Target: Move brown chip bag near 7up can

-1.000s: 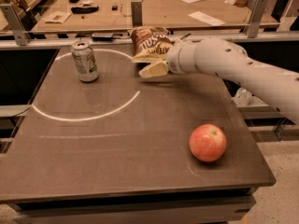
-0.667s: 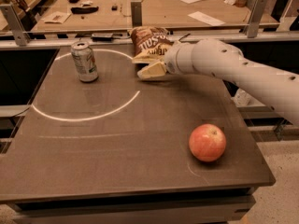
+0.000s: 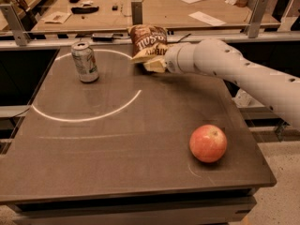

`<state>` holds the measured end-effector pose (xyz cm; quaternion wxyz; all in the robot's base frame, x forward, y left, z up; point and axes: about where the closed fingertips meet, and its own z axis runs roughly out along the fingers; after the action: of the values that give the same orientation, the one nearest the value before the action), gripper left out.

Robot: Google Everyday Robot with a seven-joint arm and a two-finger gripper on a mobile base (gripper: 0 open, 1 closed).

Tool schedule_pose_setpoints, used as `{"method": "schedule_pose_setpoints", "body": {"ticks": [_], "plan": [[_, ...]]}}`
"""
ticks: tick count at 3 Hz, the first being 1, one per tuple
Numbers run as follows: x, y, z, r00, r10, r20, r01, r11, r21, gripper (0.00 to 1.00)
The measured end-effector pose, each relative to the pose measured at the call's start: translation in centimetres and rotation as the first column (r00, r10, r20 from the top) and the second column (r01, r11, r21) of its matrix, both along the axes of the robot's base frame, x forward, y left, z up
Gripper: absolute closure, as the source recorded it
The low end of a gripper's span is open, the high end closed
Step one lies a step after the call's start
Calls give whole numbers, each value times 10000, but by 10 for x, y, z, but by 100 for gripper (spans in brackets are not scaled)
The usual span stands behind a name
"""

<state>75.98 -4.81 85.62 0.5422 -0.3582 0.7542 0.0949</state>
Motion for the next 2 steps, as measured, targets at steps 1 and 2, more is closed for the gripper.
{"method": "schedule_pose_setpoints", "body": {"ticks": [1, 2], "plan": [[1, -2, 2, 9999, 21, 133, -22, 9999, 117, 64], [1, -4, 3, 9998, -3, 209, -1, 9997, 225, 87]]}}
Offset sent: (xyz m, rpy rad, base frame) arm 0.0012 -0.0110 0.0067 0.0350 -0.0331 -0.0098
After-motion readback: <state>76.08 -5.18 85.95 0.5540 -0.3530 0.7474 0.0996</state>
